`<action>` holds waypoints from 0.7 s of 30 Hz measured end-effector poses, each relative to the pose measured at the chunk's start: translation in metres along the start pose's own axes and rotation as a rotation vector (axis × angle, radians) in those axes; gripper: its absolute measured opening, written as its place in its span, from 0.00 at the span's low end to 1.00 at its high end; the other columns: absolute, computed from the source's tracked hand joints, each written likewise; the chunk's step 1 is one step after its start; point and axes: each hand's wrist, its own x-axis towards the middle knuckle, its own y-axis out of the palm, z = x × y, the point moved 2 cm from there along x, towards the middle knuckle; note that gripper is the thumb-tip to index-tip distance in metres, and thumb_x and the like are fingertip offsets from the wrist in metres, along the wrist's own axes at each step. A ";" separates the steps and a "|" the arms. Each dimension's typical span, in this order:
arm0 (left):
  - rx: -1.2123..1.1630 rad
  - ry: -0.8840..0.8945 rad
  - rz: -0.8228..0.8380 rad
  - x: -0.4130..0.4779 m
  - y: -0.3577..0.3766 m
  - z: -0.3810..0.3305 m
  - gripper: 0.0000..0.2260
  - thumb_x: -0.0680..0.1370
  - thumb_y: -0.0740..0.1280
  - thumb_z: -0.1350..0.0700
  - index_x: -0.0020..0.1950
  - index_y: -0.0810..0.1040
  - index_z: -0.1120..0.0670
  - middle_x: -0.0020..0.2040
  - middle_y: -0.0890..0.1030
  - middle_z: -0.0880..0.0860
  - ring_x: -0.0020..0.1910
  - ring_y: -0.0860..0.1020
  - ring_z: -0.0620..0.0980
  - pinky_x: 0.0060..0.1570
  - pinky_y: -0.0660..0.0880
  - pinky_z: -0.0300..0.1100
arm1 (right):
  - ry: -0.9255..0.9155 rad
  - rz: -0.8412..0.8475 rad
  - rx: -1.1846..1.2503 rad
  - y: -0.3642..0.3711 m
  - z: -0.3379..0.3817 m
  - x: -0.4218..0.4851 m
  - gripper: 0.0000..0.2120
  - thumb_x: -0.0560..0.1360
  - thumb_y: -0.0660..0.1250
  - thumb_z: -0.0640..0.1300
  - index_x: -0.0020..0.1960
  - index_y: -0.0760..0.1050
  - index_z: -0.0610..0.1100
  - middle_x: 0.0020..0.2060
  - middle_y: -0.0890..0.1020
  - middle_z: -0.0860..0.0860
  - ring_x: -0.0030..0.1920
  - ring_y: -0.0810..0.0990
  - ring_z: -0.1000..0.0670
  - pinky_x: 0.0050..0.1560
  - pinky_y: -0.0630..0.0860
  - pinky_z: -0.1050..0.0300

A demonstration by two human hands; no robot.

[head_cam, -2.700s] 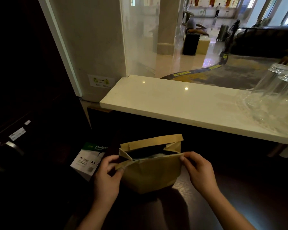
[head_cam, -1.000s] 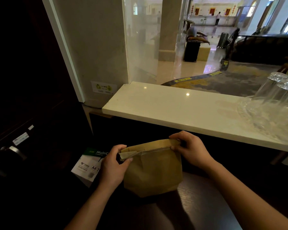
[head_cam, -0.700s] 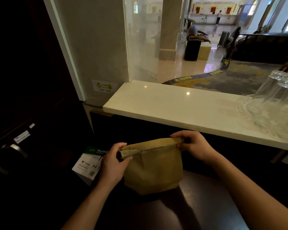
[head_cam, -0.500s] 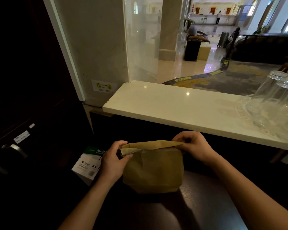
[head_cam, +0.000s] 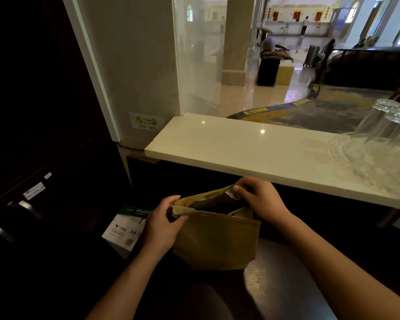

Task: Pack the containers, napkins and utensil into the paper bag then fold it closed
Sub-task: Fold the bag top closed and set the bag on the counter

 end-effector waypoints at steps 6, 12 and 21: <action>0.033 0.007 0.001 0.000 -0.001 -0.002 0.24 0.72 0.78 0.57 0.65 0.76 0.42 0.52 0.77 0.39 0.50 0.75 0.35 0.44 0.76 0.37 | -0.398 0.143 -0.385 0.009 0.032 0.015 0.12 0.75 0.67 0.54 0.57 0.81 0.52 0.51 0.83 0.55 0.50 0.81 0.51 0.45 0.79 0.50; 0.029 -0.004 -0.002 -0.001 -0.001 0.000 0.26 0.71 0.78 0.56 0.66 0.75 0.42 0.55 0.79 0.43 0.54 0.77 0.44 0.49 0.79 0.45 | -0.282 0.193 -0.543 0.027 0.042 0.030 0.13 0.78 0.59 0.56 0.44 0.77 0.51 0.38 0.82 0.52 0.41 0.81 0.46 0.36 0.78 0.51; -0.002 -0.036 -0.029 0.001 0.000 0.002 0.23 0.72 0.77 0.59 0.63 0.76 0.42 0.48 0.78 0.37 0.48 0.75 0.31 0.42 0.71 0.27 | -0.195 0.301 -0.502 0.029 0.061 0.029 0.16 0.74 0.63 0.64 0.44 0.75 0.51 0.37 0.80 0.52 0.39 0.79 0.48 0.39 0.78 0.50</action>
